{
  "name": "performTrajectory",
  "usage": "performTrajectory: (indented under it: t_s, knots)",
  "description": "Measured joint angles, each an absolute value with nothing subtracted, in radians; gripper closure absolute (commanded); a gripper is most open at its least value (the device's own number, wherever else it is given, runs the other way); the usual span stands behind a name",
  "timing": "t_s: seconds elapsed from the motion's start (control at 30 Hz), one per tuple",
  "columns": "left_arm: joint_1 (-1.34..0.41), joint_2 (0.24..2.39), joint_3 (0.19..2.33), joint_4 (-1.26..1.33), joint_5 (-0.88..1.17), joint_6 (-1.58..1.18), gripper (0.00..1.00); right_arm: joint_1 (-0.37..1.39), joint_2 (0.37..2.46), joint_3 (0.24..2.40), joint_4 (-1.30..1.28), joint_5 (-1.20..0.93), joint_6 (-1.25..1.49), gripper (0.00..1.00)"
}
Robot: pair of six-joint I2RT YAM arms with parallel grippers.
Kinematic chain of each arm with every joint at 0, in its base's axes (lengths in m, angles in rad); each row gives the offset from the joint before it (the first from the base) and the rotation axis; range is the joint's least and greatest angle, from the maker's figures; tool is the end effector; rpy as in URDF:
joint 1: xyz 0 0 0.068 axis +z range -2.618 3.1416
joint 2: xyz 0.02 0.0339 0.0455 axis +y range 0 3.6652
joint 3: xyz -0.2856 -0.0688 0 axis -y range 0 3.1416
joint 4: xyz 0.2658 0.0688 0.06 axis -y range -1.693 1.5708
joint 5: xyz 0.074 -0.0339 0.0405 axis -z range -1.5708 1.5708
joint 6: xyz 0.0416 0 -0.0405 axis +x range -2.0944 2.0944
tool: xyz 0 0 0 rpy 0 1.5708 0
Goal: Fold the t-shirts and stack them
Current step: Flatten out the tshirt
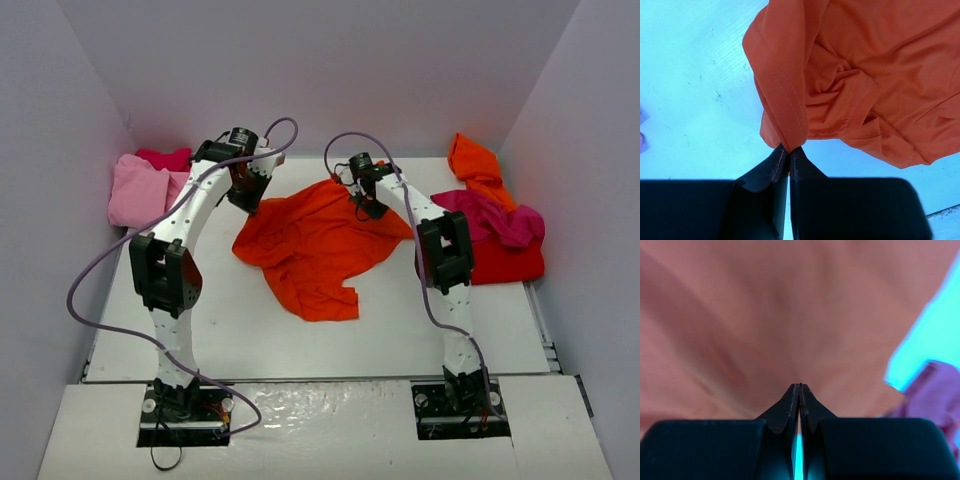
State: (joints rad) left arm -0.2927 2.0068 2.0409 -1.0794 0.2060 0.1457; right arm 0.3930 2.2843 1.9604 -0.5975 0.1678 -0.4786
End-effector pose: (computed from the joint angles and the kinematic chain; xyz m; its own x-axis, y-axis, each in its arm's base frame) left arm 0.4397 -0.1414 0.3422 -0.7642 0.3787 -0.5220 0.4969 0.8618 -0.1022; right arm 0.5085 0.2033 0.2101 -0.5221 -0.7080 -0.4755 -0.5912 0.7023 -0.3966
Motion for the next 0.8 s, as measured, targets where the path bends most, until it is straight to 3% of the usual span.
performTrajectory:
  t_s: [0.1, 0.33, 0.5, 0.63, 0.8]
  knots:
    - [-0.292, 2.007, 2.022, -1.080, 0.204, 0.147, 1.00, 0.392, 2.383, 1.969, -0.615, 0.196, -0.500, 1.00]
    - [-0.292, 2.003, 2.014, -1.073, 0.205, 0.150, 1.00, 0.399, 2.378, 1.954, -0.636, 0.196, -0.510, 0.98]
    - [-0.292, 1.988, 2.003, -1.073, 0.211, 0.159, 1.00, 0.432, 2.243, 1.727, -0.683, 0.151, -0.568, 0.97]
    - [-0.292, 1.982, 2.000, -1.073, 0.212, 0.171, 1.00, 0.579, 2.097, 1.480, -0.783, 0.080, -0.604, 0.96]
    - [-0.292, 1.982, 2.000, -1.074, 0.209, 0.189, 1.00, 0.807, 2.066, 1.435, -0.872, -0.063, -0.604, 0.94]
